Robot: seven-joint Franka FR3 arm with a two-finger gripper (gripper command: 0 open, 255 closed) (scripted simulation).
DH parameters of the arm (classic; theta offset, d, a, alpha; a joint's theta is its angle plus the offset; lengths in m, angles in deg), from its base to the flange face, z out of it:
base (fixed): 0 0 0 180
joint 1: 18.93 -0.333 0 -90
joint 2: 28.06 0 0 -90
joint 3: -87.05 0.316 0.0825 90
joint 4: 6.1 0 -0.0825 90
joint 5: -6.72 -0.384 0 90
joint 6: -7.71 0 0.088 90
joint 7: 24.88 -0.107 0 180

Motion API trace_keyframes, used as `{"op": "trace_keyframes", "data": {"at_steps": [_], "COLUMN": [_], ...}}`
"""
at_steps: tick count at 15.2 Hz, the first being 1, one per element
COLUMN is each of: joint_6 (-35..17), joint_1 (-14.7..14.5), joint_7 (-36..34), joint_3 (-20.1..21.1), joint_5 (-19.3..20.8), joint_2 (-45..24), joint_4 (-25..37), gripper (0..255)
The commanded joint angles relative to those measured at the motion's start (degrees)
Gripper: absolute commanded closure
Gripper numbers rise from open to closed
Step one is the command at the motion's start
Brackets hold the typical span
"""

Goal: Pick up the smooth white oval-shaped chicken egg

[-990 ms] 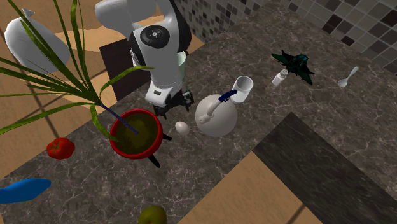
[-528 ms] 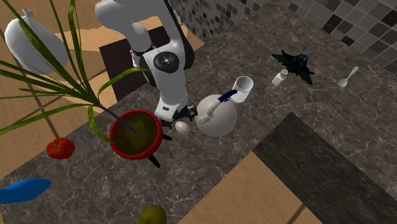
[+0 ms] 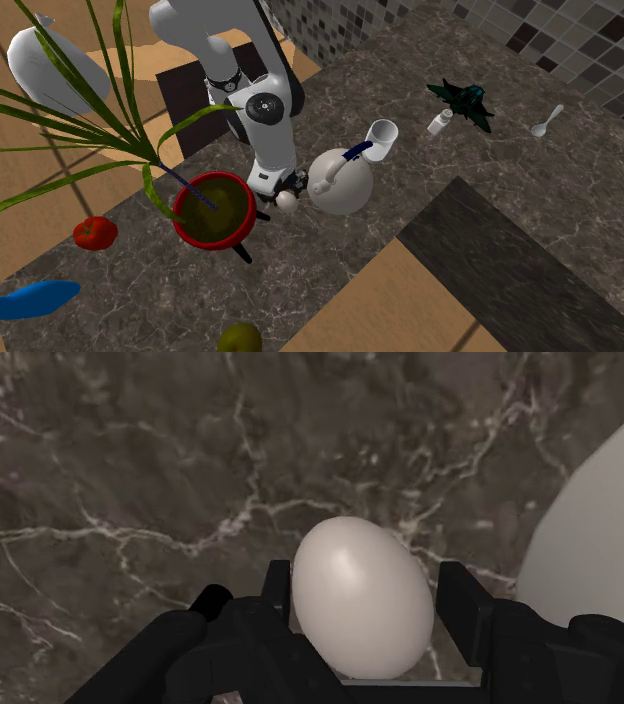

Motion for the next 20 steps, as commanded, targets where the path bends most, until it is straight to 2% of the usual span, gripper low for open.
{"op": "trace_keyframes", "data": {"at_steps": [1,8,20], "joint_6": [-0.1,0.0,9.6], "joint_1": [0.0,0.0,0.0], "joint_7": [0.0,0.0,3.1], "joint_3": [0.0,0.0,0.6], "joint_5": [0.0,0.0,-3.6], "joint_2": [-0.1,-0.1,8.1], "joint_4": [0.0,0.0,1.5], "gripper": [255,255,255]}}
